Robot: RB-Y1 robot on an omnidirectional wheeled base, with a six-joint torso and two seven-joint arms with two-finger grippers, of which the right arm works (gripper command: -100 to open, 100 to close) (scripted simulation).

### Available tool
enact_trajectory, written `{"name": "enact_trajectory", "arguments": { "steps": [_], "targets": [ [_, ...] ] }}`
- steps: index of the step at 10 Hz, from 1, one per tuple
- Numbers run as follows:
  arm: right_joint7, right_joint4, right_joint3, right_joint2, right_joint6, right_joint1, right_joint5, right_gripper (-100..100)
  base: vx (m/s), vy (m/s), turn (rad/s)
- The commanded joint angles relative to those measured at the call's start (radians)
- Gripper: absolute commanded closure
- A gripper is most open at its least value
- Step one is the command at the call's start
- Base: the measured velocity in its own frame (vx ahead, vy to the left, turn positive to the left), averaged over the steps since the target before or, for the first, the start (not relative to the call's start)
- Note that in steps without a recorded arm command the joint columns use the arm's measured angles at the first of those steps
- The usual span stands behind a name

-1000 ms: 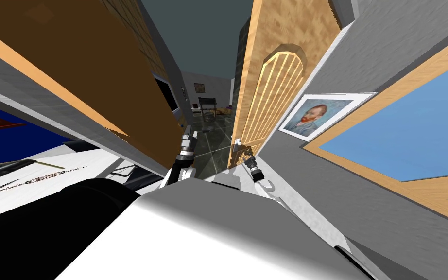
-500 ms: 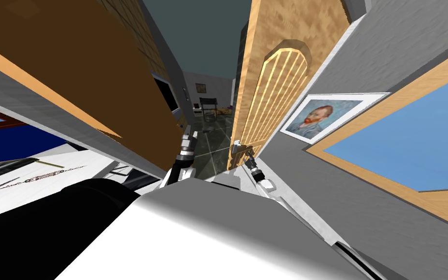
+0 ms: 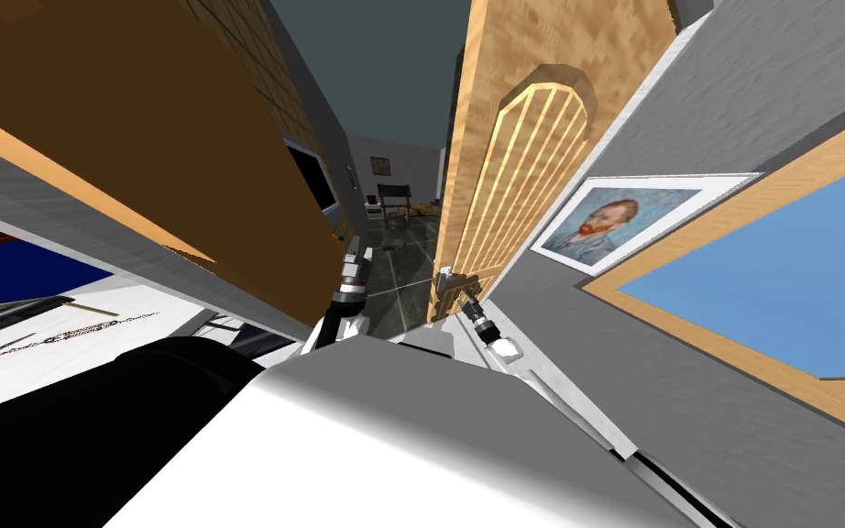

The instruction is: Push the door open

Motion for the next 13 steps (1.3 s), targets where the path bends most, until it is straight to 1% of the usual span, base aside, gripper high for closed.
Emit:
{"name": "enact_trajectory", "arguments": {
  "steps": [1, 4, 5, 7, 12, 13],
  "targets": [
    [-0.002, 0.010, 0.007, -0.008, 0.011, -0.006, 0.032, -100, 0.051, -0.044, 0.026],
    [-0.005, 0.029, 0.020, -0.020, 0.029, -0.016, 0.087, -100, 0.049, -0.029, 0.025],
    [-0.003, 0.023, 0.017, -0.018, 0.023, -0.013, 0.075, -100, 0.023, -0.012, 0.009],
    [0.006, 0.036, 0.013, -0.009, 0.020, -0.021, 0.066, -100, 0.145, 0.064, 0.063],
    [0.026, 0.061, 0.003, 0.009, 0.010, -0.038, 0.044, -100, 0.164, 0.100, 0.055],
    [0.023, 0.059, 0.005, 0.007, 0.013, -0.035, 0.047, -100, 0.086, 0.040, 0.011]
  ]
}}
